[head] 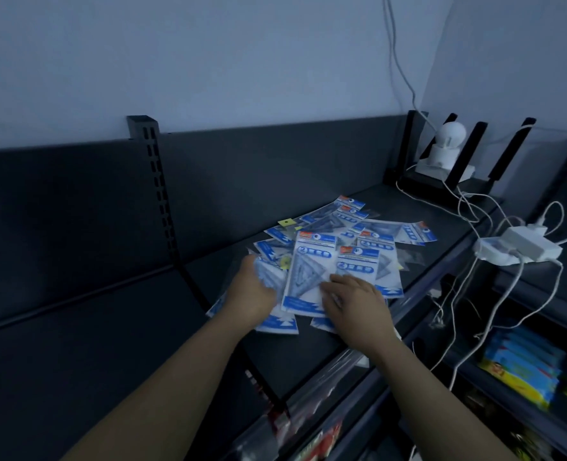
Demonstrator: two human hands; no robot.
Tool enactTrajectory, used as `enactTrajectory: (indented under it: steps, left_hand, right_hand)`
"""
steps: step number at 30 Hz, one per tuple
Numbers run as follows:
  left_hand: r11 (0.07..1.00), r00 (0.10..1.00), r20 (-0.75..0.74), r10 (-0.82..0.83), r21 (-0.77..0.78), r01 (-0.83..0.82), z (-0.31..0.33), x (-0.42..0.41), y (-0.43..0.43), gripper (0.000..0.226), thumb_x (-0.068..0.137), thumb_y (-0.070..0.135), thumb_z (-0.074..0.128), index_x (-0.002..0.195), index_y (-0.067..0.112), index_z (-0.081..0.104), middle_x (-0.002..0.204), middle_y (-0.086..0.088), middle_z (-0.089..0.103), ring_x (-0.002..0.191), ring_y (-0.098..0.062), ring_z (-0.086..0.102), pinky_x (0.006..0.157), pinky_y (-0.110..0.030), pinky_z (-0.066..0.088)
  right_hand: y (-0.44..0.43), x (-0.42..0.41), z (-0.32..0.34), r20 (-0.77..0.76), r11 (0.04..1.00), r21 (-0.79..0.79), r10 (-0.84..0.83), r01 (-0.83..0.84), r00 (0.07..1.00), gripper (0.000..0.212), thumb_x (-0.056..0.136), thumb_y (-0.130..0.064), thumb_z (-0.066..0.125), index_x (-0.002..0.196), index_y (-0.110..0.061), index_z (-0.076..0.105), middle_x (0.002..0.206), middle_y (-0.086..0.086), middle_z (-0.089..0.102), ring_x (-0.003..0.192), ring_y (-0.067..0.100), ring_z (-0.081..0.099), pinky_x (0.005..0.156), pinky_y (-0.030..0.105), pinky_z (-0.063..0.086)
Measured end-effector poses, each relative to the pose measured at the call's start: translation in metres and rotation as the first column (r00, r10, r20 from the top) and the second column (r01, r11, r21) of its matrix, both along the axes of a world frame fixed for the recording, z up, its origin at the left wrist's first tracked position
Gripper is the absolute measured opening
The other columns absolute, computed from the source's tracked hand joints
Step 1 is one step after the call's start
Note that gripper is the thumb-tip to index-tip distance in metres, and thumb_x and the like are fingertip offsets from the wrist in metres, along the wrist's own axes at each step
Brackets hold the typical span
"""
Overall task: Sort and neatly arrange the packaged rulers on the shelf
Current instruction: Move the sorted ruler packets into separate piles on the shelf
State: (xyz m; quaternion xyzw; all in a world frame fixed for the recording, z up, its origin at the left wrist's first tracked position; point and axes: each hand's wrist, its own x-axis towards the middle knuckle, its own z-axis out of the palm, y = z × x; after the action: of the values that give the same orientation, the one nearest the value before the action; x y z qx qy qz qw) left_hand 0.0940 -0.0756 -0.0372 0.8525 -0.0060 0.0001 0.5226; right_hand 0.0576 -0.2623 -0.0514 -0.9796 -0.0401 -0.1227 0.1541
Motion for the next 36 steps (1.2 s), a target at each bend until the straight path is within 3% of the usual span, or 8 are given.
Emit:
enactTrajectory:
  steps: [3,6,8,11,15,21,29,36]
  left_hand:
    - [1.0,0.999,0.037,0.005,-0.015,-0.005,-0.002,0.0,-0.006,0.076,0.082,0.014,0.07,0.144,0.017,0.027,0.13,-0.001,0.052,0.108,-0.015,0.052,0.087,-0.022,0.039]
    - [0.999,0.999,0.049,-0.023,-0.042,0.025,-0.002,-0.002,-0.01,0.098,0.07,0.011,0.083,0.147,0.017,0.023,0.132,-0.001,0.054,0.109,-0.015,0.054,0.088,-0.021,0.039]
    - [0.999,0.999,0.034,0.015,-0.048,-0.014,0.003,-0.002,-0.006,0.096,0.071,0.012,0.083,0.147,0.016,0.025,0.133,-0.002,0.053,0.111,-0.015,0.054,0.087,-0.021,0.037]
    - [0.995,0.995,-0.038,0.092,0.03,-0.09,0.013,0.003,0.009,0.067,0.073,0.018,0.08,0.131,0.01,0.047,0.123,-0.005,0.06,0.104,-0.021,0.061,0.085,-0.027,0.046]
    - [0.983,0.997,-0.025,0.069,0.173,-0.064,0.016,0.006,0.03,0.024,0.077,0.014,0.073,0.098,0.007,0.064,0.102,-0.008,0.068,0.085,-0.021,0.063,0.073,-0.027,0.047]
    - [0.941,0.994,-0.008,0.11,0.322,-0.101,0.009,0.007,0.068,0.028,0.079,0.016,0.068,0.104,0.005,0.06,0.106,-0.01,0.065,0.092,-0.025,0.061,0.072,-0.027,0.042]
    - [0.957,0.994,0.007,0.114,0.268,-0.111,0.018,0.002,0.094,0.029,0.078,0.019,0.071,0.103,0.005,0.065,0.104,-0.011,0.068,0.09,-0.025,0.064,0.072,-0.025,0.043]
    - [0.938,1.0,0.015,0.016,0.346,-0.02,0.014,-0.004,0.059,0.03,0.084,0.009,0.063,0.111,0.004,0.052,0.117,-0.013,0.059,0.106,-0.027,0.058,0.077,-0.024,0.039]
  right_hand:
    - [0.006,-0.002,0.001,0.036,0.983,0.116,0.137,-0.14,0.99,0.029,0.095,-0.029,0.052,0.12,-0.025,0.066,0.134,-0.006,0.057,0.124,0.015,0.052,0.103,0.03,0.04]
    - [0.002,-0.002,0.005,0.025,0.961,0.272,0.052,-0.057,0.998,0.039,0.092,-0.025,0.056,0.131,-0.019,0.056,0.143,0.002,0.048,0.131,0.02,0.045,0.106,0.029,0.035]
    - [-0.009,0.003,0.005,-0.073,0.976,0.177,-0.113,0.125,0.991,0.064,0.087,-0.043,0.059,0.142,-0.016,0.041,0.152,0.008,0.034,0.14,0.024,0.028,0.116,0.035,0.023]
    - [-0.017,0.008,0.002,-0.132,0.984,0.051,-0.16,0.168,0.978,0.088,0.075,-0.069,0.056,0.142,-0.015,0.037,0.144,0.007,0.042,0.135,0.026,0.033,0.113,0.042,0.026]
    - [-0.002,0.006,0.01,-0.118,0.99,0.054,-0.119,0.126,0.986,0.08,0.08,-0.059,0.061,0.143,-0.019,0.034,0.142,0.002,0.045,0.134,0.025,0.033,0.112,0.039,0.024]
    - [0.025,0.003,0.009,-0.198,0.995,-0.102,-0.005,-0.015,0.98,0.047,0.088,-0.056,0.048,0.122,-0.024,0.053,0.145,0.002,0.039,0.137,0.025,0.03,0.114,0.043,0.016]
    - [0.052,0.001,0.012,-0.338,0.988,-0.126,0.036,-0.083,0.941,0.055,0.097,-0.054,0.033,0.148,-0.034,0.025,0.16,0.01,0.006,0.147,0.028,-0.003,0.118,0.044,-0.003]
    - [0.047,-0.007,0.009,-0.277,0.982,-0.182,-0.092,0.042,0.956,0.055,0.096,-0.052,0.032,0.145,-0.028,0.029,0.159,0.011,0.006,0.145,0.031,0.005,0.117,0.044,0.006]
